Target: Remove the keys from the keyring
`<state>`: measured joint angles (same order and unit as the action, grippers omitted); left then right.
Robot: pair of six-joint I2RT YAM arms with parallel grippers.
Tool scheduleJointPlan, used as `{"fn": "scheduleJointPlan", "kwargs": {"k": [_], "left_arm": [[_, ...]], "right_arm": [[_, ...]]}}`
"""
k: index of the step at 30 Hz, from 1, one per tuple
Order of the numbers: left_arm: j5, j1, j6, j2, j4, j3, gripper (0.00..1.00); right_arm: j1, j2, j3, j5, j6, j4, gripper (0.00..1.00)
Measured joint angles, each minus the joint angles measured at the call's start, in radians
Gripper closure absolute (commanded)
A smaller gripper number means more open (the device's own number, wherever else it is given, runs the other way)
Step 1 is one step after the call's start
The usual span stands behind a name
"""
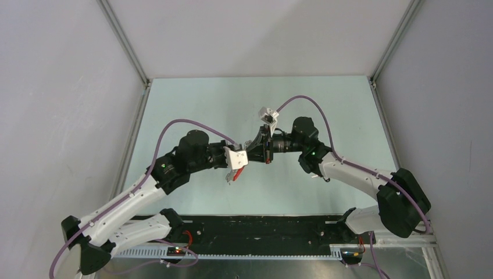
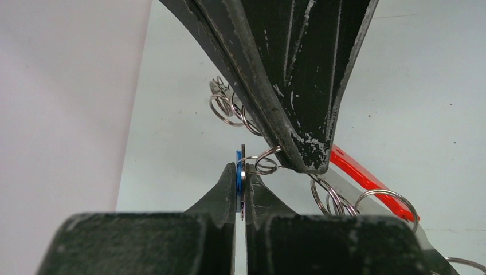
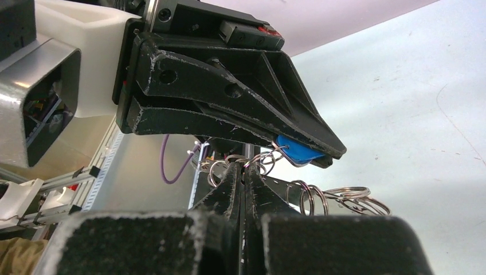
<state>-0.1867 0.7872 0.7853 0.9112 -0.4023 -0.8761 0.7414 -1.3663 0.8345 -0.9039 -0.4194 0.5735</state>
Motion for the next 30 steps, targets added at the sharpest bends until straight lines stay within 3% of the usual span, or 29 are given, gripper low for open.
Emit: {"fn": "scheduleJointPlan", "kwargs": {"k": [17,19,20,24,30], "left_arm": [[-0.006,-0.005,-0.002,-0.058,0.040,0.033,1.00],[-0.006,-0.005,-0.002,-0.061,0.042,0.037,1.00],[-0.006,-0.005,-0.002,-0.062,0.044,0.038,1.00],[-0.008,-0.005,-0.002,-0.062,0.068,0.042,1.00],[-0.002,-0.007,-0.002,-0.062,0.117,0.044,1.00]], "right_arm": [[0.017,-0.031,0.028,0.020,0.005,-0.048,1.00],[0.016,-0.031,0.032,0.019,0.005,-0.057,0.94],[0.016,-0.031,0.034,0.019,0.005,-0.063,0.83],[0.002,-0.031,0.040,0.019,0.009,-0.087,0.68],[-0.008,0.027,0.042,0.010,0.093,-0.176,0.62]]}}
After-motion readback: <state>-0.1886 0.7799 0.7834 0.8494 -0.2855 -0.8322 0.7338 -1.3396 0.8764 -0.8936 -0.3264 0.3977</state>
